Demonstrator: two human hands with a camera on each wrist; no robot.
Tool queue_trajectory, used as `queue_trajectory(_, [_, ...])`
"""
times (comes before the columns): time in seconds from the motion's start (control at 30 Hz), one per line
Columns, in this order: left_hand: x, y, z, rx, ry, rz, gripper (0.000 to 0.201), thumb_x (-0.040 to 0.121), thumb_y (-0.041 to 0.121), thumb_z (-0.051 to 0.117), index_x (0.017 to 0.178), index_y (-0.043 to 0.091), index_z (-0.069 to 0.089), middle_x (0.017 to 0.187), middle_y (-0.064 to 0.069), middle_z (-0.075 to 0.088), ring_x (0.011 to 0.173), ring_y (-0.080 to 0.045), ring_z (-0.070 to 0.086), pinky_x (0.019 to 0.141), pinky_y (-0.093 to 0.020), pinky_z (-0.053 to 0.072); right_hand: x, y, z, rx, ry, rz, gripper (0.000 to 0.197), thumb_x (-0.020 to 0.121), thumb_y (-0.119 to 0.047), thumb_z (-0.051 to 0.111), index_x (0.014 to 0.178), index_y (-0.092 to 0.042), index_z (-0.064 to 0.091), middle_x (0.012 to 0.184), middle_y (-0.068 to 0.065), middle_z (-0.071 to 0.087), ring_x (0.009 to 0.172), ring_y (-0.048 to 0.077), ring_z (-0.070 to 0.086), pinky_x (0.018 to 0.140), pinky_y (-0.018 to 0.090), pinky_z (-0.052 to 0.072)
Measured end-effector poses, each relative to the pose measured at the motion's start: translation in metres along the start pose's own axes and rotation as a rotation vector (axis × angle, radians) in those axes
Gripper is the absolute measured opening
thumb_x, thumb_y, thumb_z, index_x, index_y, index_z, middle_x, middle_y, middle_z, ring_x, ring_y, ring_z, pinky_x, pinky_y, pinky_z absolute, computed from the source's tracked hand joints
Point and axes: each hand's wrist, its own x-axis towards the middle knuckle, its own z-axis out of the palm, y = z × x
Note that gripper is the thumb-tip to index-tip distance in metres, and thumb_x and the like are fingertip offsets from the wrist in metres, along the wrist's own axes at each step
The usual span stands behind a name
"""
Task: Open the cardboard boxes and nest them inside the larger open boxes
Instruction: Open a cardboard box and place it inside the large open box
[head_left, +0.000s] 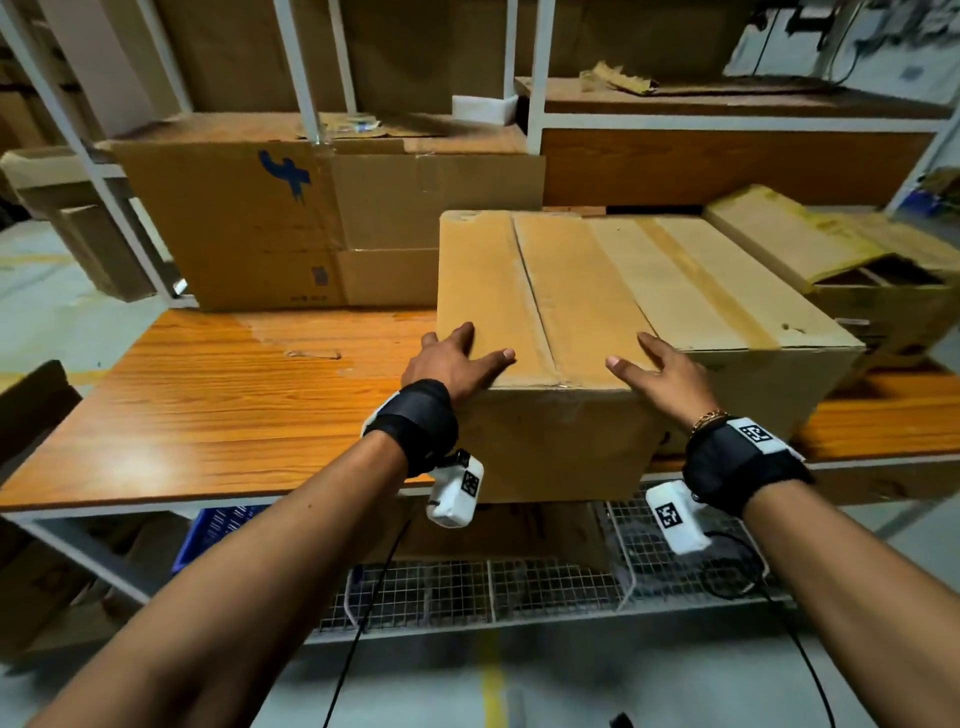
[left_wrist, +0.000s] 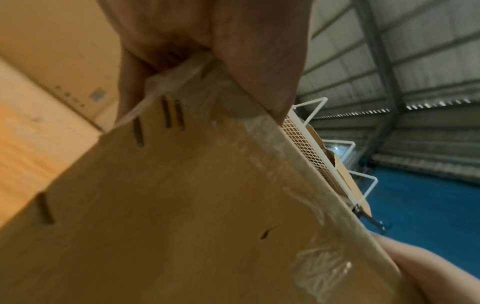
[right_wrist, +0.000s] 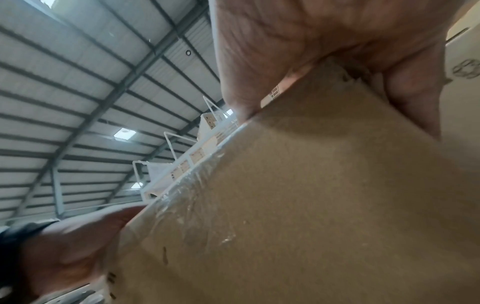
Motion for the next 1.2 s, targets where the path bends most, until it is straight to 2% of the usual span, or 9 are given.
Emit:
queue_trajectory(0.13, [-0.007, -0.032, -0.013, -0.308, 0.035, 0.026, 0.105, 0.062, 0.084, 0.059, 0.147, 0.027, 0.039, 0.150, -0.001, 0.045, 0.135, -0.023, 0.045, 0.110, -0.041, 0.039, -0.009, -0.047, -0.015, -0.101, 0.152, -0.104, 0.084, 0.068, -0.087, 0.047, 0.137, -0.039, 0.053, 0.134, -0.001, 0.062, 0.119, 0.028, 0.058, 0.096, 0.041, 0.050])
queue_trajectory(0.27, [-0.024, -0.087, -0.019, -0.647, 0.040, -0.032, 0.095, 0.075, 0.072, 0.060, 0.151, 0.021, 0.034, 0.156, 0.000, 0.034, 0.143, -0.018, 0.033, 0.117, -0.038, 0.027, -0.030, -0.137, -0.018, -0.317, 0.216, -0.350, 0.066, 0.084, -0.078, 0.045, 0.140, -0.043, 0.047, 0.129, 0.001, 0.063, 0.111, 0.028, 0.059, 0.077, 0.031, 0.046])
queue_trajectory(0.43, [-0.027, -0.147, -0.025, -0.630, -0.071, -0.151, 0.097, 0.070, 0.093, 0.032, 0.140, 0.028, 0.050, 0.145, -0.003, 0.051, 0.134, -0.024, 0.046, 0.116, -0.045, 0.030, -0.066, -0.211, 0.043, -0.444, -0.005, -0.651, 0.082, 0.081, -0.084, 0.031, 0.152, -0.044, 0.019, 0.155, -0.013, 0.036, 0.130, 0.025, 0.040, 0.096, 0.043, 0.040])
queue_trajectory(0.53, [-0.048, -0.130, -0.066, -0.969, -0.023, -0.070, 0.069, 0.089, 0.077, 0.026, 0.128, 0.031, 0.061, 0.124, -0.003, 0.067, 0.115, -0.024, 0.063, 0.101, -0.045, 0.049, -0.082, -0.231, 0.090, -0.578, -0.117, -0.738, 0.082, 0.082, -0.083, 0.027, 0.153, -0.043, 0.017, 0.160, -0.010, 0.026, 0.136, 0.025, 0.031, 0.099, 0.048, 0.031])
queue_trajectory(0.6, [-0.057, -0.118, -0.094, -1.085, 0.085, -0.028, 0.075, 0.088, 0.077, 0.026, 0.138, 0.028, 0.053, 0.137, -0.001, 0.059, 0.125, -0.021, 0.056, 0.105, -0.043, 0.044, -0.091, -0.237, 0.118, -0.638, -0.169, -0.765, 0.078, 0.085, -0.079, 0.030, 0.152, -0.042, 0.020, 0.161, -0.007, 0.023, 0.140, 0.025, 0.027, 0.101, 0.049, 0.027])
queue_trajectory(0.7, [-0.058, -0.114, -0.117, -0.607, 0.248, 0.033, 0.080, 0.081, 0.082, 0.031, 0.145, 0.036, 0.042, 0.152, 0.003, 0.042, 0.140, -0.019, 0.038, 0.115, -0.041, 0.030, -0.096, -0.240, 0.134, -0.649, -0.168, -0.798, 0.073, 0.086, -0.069, 0.036, 0.151, -0.038, 0.024, 0.161, -0.004, 0.024, 0.142, 0.025, 0.027, 0.102, 0.050, 0.027])
queue_trajectory(0.8, [-0.063, -0.105, -0.113, -0.116, 0.166, 0.015, 0.069, 0.089, 0.075, 0.023, 0.143, 0.039, 0.044, 0.160, -0.010, 0.025, 0.145, -0.027, 0.027, 0.116, -0.042, 0.026, -0.088, -0.238, 0.124, -0.529, -0.195, -0.774, 0.062, 0.090, -0.062, 0.034, 0.147, -0.036, 0.035, 0.159, -0.005, 0.029, 0.142, 0.021, 0.029, 0.105, 0.048, 0.026])
queue_trajectory(1.0, [-0.055, -0.101, -0.099, 0.052, 0.199, -0.108, 0.076, 0.084, 0.079, 0.036, 0.149, 0.040, 0.031, 0.163, -0.012, 0.009, 0.141, -0.040, 0.032, 0.111, -0.044, 0.032, -0.048, -0.179, 0.087, -0.485, -0.107, -0.426, 0.078, 0.086, -0.081, 0.018, 0.149, -0.039, 0.032, 0.163, -0.002, 0.020, 0.146, 0.029, 0.022, 0.113, 0.053, 0.019])
queue_trajectory(1.2, [-0.047, -0.094, -0.102, 0.041, 0.212, -0.111, 0.078, 0.084, 0.075, 0.044, 0.150, 0.035, 0.033, 0.153, -0.016, 0.031, 0.137, -0.037, 0.038, 0.108, -0.040, 0.035, -0.027, -0.128, 0.077, 0.258, -0.203, -0.226, 0.075, 0.088, -0.064, 0.056, 0.152, -0.032, 0.034, 0.158, -0.003, 0.033, 0.144, 0.022, 0.032, 0.116, 0.043, 0.029])
